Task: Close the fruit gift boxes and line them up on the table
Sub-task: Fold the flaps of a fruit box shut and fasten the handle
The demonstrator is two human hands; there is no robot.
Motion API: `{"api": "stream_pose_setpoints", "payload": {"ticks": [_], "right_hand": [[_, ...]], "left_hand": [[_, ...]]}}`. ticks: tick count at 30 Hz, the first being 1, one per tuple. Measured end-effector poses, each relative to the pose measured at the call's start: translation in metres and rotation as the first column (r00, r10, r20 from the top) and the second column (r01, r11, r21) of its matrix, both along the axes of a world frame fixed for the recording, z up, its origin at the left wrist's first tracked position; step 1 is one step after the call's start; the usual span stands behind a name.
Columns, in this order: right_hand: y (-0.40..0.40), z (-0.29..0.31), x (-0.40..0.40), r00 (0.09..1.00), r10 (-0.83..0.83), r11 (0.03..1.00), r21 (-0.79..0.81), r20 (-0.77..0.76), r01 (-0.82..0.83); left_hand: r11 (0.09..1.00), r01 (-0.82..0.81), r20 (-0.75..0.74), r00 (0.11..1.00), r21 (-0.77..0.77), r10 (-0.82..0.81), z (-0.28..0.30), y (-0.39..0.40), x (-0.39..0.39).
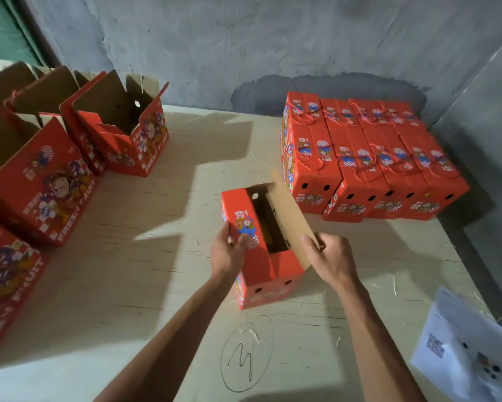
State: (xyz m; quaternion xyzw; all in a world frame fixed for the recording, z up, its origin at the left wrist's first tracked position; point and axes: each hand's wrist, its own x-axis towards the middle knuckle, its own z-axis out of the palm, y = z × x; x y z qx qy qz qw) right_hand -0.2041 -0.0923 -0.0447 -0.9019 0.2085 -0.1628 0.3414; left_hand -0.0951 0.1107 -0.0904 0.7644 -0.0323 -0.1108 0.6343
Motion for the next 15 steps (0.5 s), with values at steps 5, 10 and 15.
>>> {"api": "stream_pose_setpoints", "payload": {"ticks": [5,10,15], "right_hand": [[0.016,0.008,-0.002,0.973,0.183,0.953,0.267,-0.140,-0.141],[0.041,0.024,0.001,0.912,0.341,0.850,0.490,-0.226,-0.196],[0.064,0.028,0.001,0.873,0.413,0.791,0.576,-0.258,-0.204]], "left_hand": [[0.944,0.051,0.097,0.992,0.325,-0.087,0.019,-0.005,0.033],[0.794,0.174,0.226,0.904,0.583,-0.364,0.047,-0.027,0.041],[0.738,0.245,0.226,0.850,0.629,-0.475,0.052,-0.045,0.057]]}}
